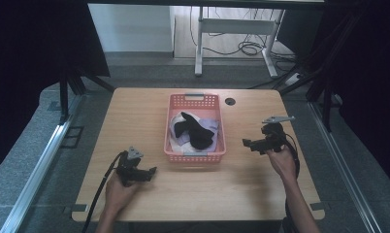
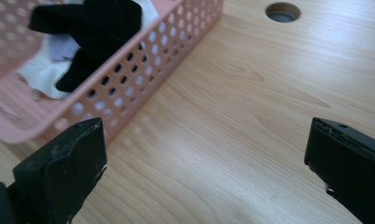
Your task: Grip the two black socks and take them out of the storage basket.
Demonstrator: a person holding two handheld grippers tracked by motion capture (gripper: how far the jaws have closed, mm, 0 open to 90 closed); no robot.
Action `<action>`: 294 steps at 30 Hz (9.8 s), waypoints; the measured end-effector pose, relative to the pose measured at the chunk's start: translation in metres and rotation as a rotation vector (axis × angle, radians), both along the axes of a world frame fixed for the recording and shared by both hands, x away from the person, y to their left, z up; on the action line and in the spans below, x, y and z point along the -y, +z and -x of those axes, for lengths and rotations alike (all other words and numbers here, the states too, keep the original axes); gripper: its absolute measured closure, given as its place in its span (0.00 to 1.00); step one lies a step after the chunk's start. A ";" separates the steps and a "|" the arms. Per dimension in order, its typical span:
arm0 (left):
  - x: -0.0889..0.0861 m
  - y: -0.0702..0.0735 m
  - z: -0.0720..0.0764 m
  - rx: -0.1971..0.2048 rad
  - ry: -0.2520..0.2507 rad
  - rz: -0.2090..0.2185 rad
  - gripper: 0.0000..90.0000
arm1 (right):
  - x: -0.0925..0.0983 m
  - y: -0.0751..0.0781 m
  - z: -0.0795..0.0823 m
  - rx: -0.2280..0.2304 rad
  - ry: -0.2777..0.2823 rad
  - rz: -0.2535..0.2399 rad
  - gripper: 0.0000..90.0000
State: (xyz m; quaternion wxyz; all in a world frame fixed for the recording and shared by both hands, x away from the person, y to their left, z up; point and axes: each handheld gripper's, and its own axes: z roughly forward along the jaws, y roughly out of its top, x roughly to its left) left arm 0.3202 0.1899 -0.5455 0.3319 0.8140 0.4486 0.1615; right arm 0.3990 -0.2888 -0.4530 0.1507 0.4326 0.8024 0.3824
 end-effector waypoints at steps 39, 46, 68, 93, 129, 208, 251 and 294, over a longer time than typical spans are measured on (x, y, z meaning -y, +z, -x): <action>0.000 0.000 0.000 0.000 -0.003 -0.005 0.12 | -0.125 0.038 -0.065 -0.074 0.146 -0.046 0.08; 0.000 0.000 0.000 0.000 -0.003 -0.004 0.12 | -0.147 0.025 -0.074 -0.106 0.145 0.017 0.18; 0.000 0.000 0.000 0.000 -0.003 -0.007 0.12 | -0.203 -0.027 -0.095 -0.245 0.122 0.171 0.57; 0.000 0.000 0.000 0.000 -0.003 -0.004 0.12 | -0.183 0.035 -0.076 -0.074 0.122 0.081 0.88; 0.000 0.000 0.000 -0.001 -0.003 -0.005 0.12 | -0.089 0.076 -0.043 0.043 0.022 0.041 0.87; 0.000 0.000 0.000 0.000 -0.003 -0.005 0.12 | -0.025 0.037 -0.037 0.011 -0.083 0.025 0.57; 0.000 0.000 0.000 0.000 -0.003 -0.004 0.12 | -0.195 0.011 -0.071 -0.034 0.233 -0.009 0.49; 0.000 0.000 0.000 0.000 -0.004 -0.006 0.12 | -0.222 0.032 -0.062 0.015 0.236 0.054 0.94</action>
